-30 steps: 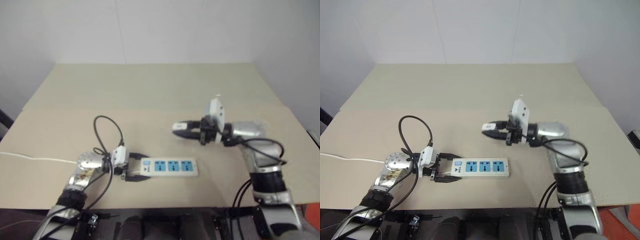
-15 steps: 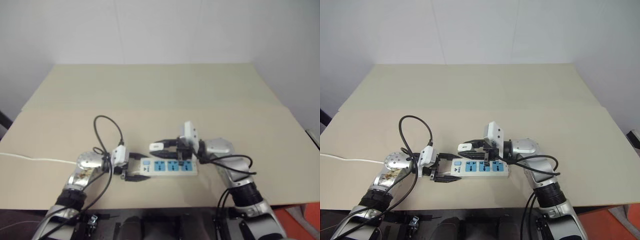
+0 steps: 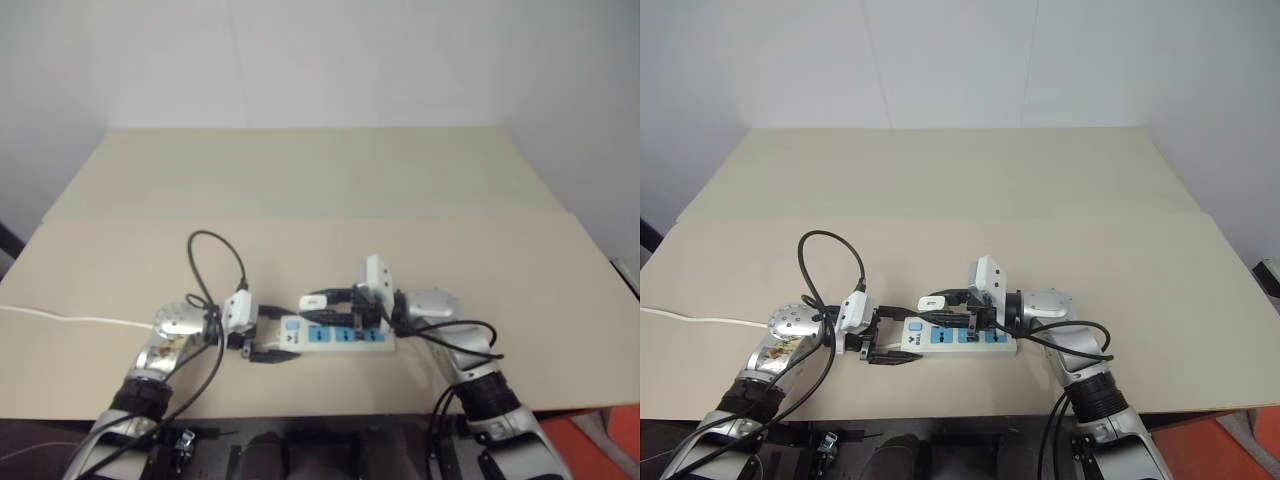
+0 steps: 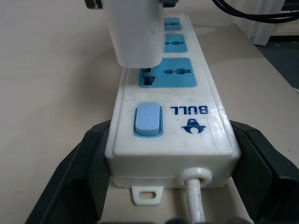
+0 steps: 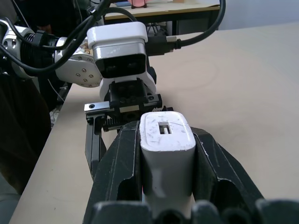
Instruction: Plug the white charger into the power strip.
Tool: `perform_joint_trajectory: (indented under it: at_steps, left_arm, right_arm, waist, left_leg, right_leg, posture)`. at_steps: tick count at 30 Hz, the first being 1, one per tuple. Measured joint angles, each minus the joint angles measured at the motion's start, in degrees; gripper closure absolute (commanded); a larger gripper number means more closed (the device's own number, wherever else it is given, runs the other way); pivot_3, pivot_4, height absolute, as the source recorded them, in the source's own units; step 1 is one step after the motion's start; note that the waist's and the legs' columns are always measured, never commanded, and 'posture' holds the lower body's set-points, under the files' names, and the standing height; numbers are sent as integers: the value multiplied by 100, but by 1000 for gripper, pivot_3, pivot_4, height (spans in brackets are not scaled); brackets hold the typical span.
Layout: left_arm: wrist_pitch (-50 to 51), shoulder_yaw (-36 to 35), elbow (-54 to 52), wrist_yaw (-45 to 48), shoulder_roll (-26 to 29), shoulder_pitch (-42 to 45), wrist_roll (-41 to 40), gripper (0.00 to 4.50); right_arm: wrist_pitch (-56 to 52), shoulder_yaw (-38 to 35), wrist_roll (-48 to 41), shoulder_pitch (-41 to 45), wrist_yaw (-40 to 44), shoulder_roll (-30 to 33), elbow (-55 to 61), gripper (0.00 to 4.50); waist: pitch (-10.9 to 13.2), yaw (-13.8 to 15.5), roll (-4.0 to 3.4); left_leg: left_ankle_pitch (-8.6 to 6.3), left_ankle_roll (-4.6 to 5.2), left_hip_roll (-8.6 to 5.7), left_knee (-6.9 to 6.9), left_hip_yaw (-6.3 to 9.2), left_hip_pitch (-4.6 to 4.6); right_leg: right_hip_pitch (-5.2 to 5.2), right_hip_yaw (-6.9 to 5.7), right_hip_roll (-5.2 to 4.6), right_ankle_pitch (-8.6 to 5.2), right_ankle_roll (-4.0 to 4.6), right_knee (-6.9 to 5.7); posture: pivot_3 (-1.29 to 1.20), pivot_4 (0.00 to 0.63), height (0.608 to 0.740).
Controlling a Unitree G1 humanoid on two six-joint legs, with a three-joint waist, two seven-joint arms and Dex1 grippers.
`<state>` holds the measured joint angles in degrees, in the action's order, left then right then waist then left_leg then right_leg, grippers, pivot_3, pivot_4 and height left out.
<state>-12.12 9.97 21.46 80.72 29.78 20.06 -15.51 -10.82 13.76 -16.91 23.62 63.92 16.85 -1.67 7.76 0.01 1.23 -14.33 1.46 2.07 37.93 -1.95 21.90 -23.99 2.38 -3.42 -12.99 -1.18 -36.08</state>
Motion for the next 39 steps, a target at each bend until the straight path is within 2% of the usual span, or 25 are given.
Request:
perform_joint_trajectory:
  at_steps: [14, 22, 30, 39]
  left_arm:
    - [8, 18, -19, -17, 3, 1, 1, 1237]
    - [72, 142, -66, -76, -19, 30, 1, 1237]
    - [93, 173, -41, -119, -17, 30, 22, 1237]
    - [120, 140, -46, -147, 59, -4, 17, 1237]
  right_arm:
    - [258, 139, 57, -27, -10, 73, -142, 3356]
    - [712, 200, 44, -146, 216, 474, -242, 3356]
    - [944, 353, 45, -56, 236, 641, -417, 3356]
    - [600, 609, 83, 317, 232, 583, -668, 3356]
  waist:
    - [0, 6, 0]
    - [-2, 70, 2]
    - [-4, 58, 7]
    - [-9, -11, 12]
  left_leg:
    - [0, 0, 0, 0, 0, 1]
    - [0, 0, -4, 0, 0, 2]
    - [-6, 3, -1, -2, 0, -67]
    - [-6, 2, 5, -3, 0, -82]
  right_leg:
    - [1, 0, -1, 0, 0, 1]
    - [8, -1, -4, -1, -1, 12]
    - [81, -4, -4, -6, -5, 29]
    - [87, -2, 0, -6, -4, 19]
  posture:
    - [0, 150, 740]
    - [0, 150, 740]
    - [0, 150, 740]
    - [0, 150, 740]
